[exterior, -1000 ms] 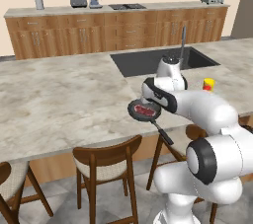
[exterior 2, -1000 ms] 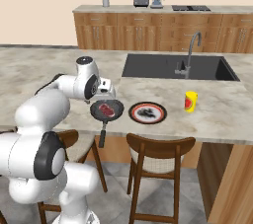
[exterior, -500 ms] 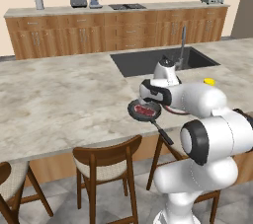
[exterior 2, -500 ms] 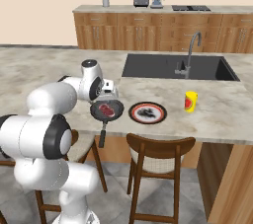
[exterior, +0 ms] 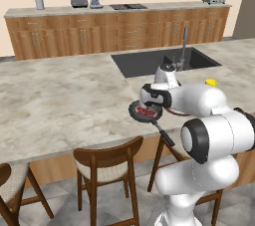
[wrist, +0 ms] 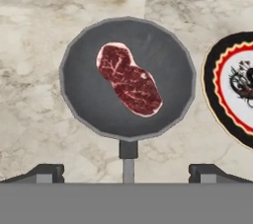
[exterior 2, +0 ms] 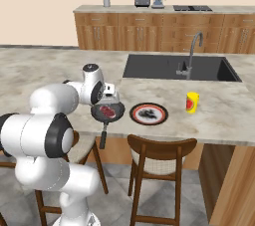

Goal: Pick up the pan with the steak in it and place it on the dining table. Then place the steak on the plate.

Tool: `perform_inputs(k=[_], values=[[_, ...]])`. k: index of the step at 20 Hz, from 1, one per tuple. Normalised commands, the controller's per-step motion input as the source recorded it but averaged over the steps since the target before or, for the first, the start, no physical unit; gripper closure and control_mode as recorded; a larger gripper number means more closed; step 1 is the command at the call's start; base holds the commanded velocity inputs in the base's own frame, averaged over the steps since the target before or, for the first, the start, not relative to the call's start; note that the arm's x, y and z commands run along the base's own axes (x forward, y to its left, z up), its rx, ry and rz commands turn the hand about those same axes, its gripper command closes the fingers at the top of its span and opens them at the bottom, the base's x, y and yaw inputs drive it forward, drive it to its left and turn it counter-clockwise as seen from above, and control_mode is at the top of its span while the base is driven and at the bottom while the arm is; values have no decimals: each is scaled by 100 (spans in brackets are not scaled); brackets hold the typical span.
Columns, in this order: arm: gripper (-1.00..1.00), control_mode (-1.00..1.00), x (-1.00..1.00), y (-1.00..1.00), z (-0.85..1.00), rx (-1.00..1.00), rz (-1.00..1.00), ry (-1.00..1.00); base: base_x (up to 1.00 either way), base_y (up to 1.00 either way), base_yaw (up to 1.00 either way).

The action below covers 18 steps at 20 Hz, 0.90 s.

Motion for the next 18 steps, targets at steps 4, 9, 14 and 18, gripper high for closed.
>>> perform_inputs(k=[4, 9, 14, 18], values=[[-100, -100, 0, 0, -33, -1, 0, -10, 0, 0, 0], [-100, -100, -5, 0, -31, 0, 0, -16, 0, 0, 0], [-100, -100, -1, 0, -19, 0, 0, -10, 0, 0, 0], [-100, -100, 15, -2, 0, 0, 0, 2, 0, 0, 0]])
